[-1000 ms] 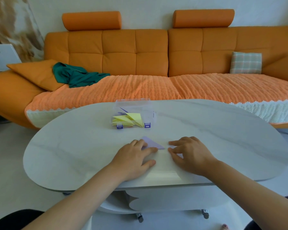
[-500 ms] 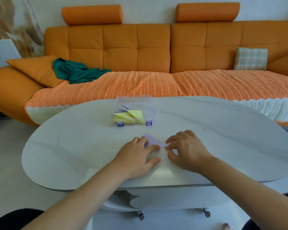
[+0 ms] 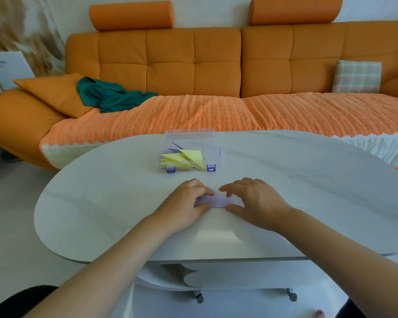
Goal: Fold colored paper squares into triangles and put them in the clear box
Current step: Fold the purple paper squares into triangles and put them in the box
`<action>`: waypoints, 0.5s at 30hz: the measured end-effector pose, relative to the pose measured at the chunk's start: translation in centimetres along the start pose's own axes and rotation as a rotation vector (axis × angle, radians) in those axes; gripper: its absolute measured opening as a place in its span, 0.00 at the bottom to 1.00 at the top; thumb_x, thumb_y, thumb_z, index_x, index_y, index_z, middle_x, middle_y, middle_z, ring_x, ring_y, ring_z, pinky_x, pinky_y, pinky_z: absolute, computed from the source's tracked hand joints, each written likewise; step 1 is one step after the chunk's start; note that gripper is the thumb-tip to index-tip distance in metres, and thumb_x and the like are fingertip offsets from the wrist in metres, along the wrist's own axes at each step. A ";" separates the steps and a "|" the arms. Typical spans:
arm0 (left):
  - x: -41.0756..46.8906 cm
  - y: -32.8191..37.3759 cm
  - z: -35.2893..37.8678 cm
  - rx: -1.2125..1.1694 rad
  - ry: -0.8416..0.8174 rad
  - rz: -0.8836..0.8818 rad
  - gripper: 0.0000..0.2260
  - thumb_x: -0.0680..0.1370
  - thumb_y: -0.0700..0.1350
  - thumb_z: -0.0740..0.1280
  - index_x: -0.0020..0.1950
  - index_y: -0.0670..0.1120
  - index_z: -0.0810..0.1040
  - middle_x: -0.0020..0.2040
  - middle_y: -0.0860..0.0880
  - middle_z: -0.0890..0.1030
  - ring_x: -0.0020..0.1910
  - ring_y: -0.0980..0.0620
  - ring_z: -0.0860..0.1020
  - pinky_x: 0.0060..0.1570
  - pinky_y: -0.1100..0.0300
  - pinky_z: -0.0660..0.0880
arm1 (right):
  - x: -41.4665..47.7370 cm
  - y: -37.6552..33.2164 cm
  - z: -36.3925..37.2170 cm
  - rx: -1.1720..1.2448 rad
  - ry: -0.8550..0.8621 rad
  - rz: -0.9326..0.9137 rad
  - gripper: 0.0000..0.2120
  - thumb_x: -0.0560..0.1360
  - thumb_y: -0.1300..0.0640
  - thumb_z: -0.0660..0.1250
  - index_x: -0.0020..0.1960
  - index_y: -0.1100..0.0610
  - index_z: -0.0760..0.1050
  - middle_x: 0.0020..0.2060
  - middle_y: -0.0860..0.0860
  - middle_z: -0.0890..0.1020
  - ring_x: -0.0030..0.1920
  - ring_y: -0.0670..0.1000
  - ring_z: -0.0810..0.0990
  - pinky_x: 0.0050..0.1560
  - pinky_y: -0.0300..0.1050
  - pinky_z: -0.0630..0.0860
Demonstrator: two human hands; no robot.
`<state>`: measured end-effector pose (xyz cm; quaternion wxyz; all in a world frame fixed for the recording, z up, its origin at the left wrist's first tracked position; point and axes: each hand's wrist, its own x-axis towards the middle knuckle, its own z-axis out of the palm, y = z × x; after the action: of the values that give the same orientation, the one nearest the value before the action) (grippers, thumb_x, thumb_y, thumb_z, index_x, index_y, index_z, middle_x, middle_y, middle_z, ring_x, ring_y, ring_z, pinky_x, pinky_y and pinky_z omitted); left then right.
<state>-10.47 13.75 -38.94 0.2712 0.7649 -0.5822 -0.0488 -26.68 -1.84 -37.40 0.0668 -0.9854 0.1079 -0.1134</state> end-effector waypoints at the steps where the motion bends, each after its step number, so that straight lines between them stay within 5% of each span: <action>1: 0.1 -0.1 -0.1 0.023 -0.002 0.029 0.13 0.77 0.45 0.71 0.61 0.47 0.81 0.56 0.52 0.79 0.55 0.53 0.75 0.56 0.65 0.70 | 0.1 0.2 -0.1 0.003 0.001 -0.031 0.18 0.80 0.44 0.64 0.68 0.45 0.74 0.56 0.42 0.82 0.57 0.48 0.78 0.55 0.43 0.72; 7: 0.3 -0.1 -0.5 0.163 0.054 0.167 0.08 0.81 0.44 0.66 0.53 0.45 0.84 0.49 0.49 0.83 0.51 0.49 0.77 0.51 0.55 0.74 | 0.9 0.2 0.0 -0.201 0.092 -0.206 0.14 0.81 0.53 0.57 0.49 0.51 0.83 0.40 0.48 0.84 0.41 0.54 0.80 0.45 0.50 0.72; 15: 1.7 1.2 -2.7 -0.141 0.093 -0.060 0.04 0.78 0.47 0.69 0.46 0.52 0.84 0.41 0.59 0.83 0.42 0.58 0.80 0.45 0.55 0.78 | 2.3 0.2 -2.7 0.463 0.086 0.200 0.08 0.72 0.56 0.66 0.37 0.45 0.79 0.37 0.42 0.84 0.41 0.44 0.81 0.46 0.46 0.80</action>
<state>-9.97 12.98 -35.68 0.3495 0.7624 -0.5411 -0.0620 -25.17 -2.83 -34.34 0.2970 -0.9225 0.1789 -0.1698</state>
